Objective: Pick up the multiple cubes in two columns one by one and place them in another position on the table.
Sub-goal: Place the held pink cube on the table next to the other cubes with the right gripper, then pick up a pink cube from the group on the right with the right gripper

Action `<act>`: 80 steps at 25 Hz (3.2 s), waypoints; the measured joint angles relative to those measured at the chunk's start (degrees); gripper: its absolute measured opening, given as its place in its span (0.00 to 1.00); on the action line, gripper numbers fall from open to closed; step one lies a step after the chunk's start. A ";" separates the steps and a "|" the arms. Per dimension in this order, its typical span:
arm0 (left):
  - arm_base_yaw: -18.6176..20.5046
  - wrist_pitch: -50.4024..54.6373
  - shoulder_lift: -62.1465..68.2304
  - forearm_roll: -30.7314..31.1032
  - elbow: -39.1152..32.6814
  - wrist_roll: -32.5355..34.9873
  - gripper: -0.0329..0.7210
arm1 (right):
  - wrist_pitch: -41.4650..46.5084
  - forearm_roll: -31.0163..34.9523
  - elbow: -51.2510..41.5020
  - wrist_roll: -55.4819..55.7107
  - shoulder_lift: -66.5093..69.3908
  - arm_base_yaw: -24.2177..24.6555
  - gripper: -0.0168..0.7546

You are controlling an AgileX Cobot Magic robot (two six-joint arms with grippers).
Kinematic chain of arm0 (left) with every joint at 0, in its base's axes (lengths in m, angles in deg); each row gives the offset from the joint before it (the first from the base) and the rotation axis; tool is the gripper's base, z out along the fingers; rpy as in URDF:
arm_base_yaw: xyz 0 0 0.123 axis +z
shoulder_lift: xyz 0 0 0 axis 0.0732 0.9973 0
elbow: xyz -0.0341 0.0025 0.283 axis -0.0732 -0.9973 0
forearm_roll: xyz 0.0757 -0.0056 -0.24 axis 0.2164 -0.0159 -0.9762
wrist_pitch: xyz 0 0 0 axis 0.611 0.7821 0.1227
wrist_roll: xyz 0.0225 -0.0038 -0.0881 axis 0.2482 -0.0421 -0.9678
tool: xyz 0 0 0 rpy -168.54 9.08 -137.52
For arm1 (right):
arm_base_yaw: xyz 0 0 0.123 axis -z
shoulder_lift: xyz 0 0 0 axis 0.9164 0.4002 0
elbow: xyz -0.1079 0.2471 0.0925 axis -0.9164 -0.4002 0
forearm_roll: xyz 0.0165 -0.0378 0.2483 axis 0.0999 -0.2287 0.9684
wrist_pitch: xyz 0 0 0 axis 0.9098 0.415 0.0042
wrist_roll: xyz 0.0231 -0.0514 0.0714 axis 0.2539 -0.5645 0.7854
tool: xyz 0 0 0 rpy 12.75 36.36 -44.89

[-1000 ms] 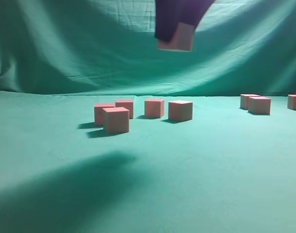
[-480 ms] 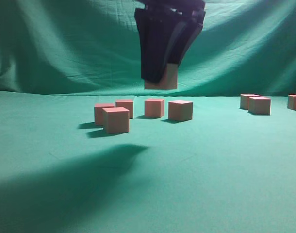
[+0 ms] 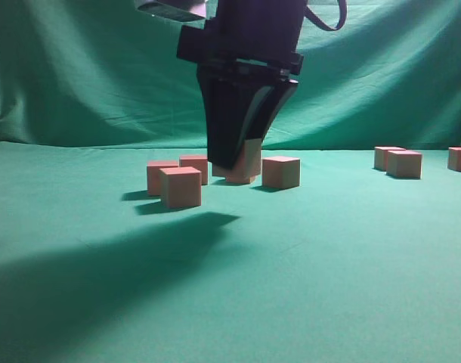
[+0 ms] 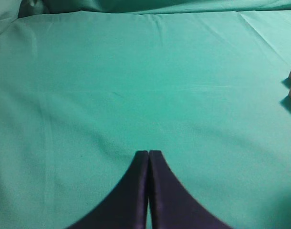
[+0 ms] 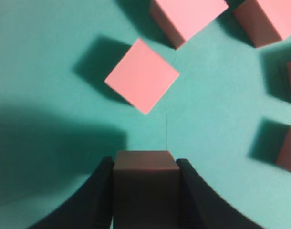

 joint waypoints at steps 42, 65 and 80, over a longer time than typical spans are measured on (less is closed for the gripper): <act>0.00 0.00 0.00 0.00 0.00 0.00 0.04 | -5.31 0.66 0.00 -0.09 4.24 -0.45 0.37; 0.00 0.00 0.00 0.00 0.00 0.00 0.04 | 2.13 -0.68 0.00 0.13 -0.91 -0.45 0.84; 0.00 0.00 0.00 0.00 0.00 0.00 0.04 | 9.47 -13.26 0.00 22.72 -21.19 13.27 0.74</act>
